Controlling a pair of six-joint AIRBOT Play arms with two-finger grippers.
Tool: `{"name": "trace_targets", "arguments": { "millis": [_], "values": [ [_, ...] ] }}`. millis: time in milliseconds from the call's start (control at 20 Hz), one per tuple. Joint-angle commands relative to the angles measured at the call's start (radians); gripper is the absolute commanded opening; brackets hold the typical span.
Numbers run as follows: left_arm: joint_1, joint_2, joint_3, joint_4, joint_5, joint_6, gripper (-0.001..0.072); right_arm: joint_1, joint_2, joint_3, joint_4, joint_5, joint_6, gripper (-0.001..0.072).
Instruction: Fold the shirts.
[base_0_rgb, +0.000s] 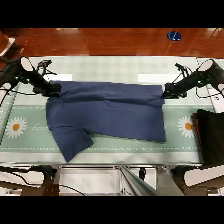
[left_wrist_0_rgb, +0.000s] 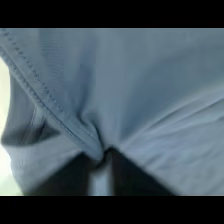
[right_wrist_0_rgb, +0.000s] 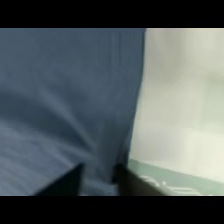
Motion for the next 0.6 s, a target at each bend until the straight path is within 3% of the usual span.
{"name": "trace_targets", "arguments": {
  "millis": [0, 100, 250, 450, 550],
  "values": [
    [0.023, -0.001, 0.021, 0.001, -0.136, -0.003, 0.0511, -0.012, 0.023, -0.029, 0.032, 0.069, 0.001, 0.0407],
    [0.065, 0.032, 0.035, 0.001, -0.215, -0.002, 0.0511, -0.047, 0.090, -0.029, 0.031, 0.094, 0.001, 0.0407],
    [0.171, 0.177, -0.051, -0.061, -0.182, 0.003, 0.0511, -0.131, 0.261, -0.068, -0.009, 0.055, 0.002, 0.0407],
    [0.405, 0.406, -0.397, -0.281, -0.128, 0.116, 0.0511, -0.249, 0.589, -0.404, 0.043, -0.194, 0.001, 0.0407],
    [0.520, 0.452, -0.568, -0.325, -0.130, 0.123, 0.0511, -0.249, 0.750, -0.622, 0.107, -0.266, -0.020, 0.0406]
  ]
}}
